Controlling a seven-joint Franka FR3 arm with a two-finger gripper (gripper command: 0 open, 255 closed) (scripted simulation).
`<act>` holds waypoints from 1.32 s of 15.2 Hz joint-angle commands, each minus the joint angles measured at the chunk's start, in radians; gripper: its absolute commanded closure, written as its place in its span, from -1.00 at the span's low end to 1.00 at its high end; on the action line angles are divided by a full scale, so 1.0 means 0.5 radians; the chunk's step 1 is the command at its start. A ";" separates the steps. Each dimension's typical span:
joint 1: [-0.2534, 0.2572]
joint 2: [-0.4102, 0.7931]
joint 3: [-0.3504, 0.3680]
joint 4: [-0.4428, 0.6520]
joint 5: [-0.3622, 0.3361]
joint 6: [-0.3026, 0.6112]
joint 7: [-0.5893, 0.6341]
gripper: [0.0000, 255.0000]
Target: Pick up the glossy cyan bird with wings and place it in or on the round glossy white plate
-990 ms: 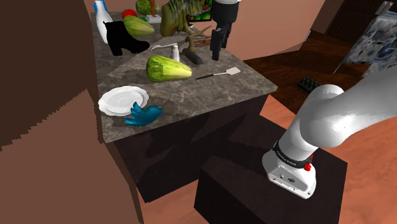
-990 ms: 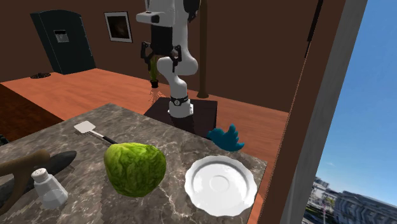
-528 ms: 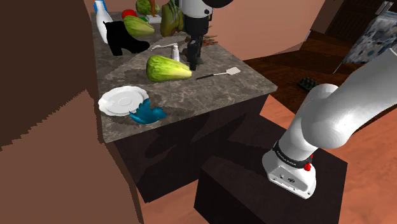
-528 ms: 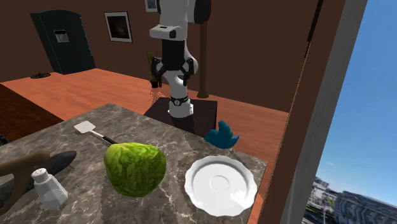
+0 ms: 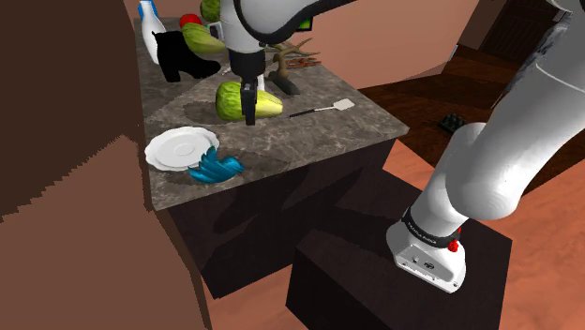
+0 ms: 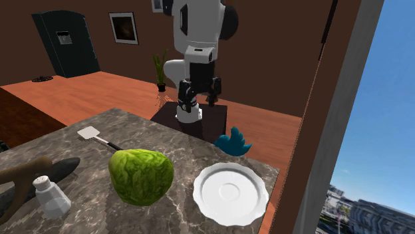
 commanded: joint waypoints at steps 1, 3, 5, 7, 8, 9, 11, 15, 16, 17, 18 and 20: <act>0.032 0.118 0.030 0.081 -0.002 0.037 -0.059 -1.00; 0.065 0.231 0.063 0.155 -0.009 0.072 -0.111 -1.00; 0.098 0.341 0.096 0.231 -0.018 0.102 -0.161 -1.00; 0.132 0.450 0.130 0.309 -0.032 0.127 -0.210 -1.00; 0.150 0.503 0.147 0.349 -0.040 0.138 -0.234 -1.00; 0.168 0.556 0.164 0.389 -0.048 0.148 -0.257 -1.00; 0.205 0.661 0.197 0.470 -0.068 0.166 -0.303 -1.00; 0.248 0.781 0.231 0.544 -0.096 0.204 -0.349 -1.00; 0.249 0.792 0.229 0.530 -0.100 0.227 -0.347 -1.00; 0.250 0.802 0.228 0.517 -0.104 0.251 -0.344 -1.00; 0.251 0.813 0.227 0.504 -0.108 0.274 -0.341 -1.00; 0.253 0.837 0.223 0.480 -0.117 0.321 -0.335 -1.00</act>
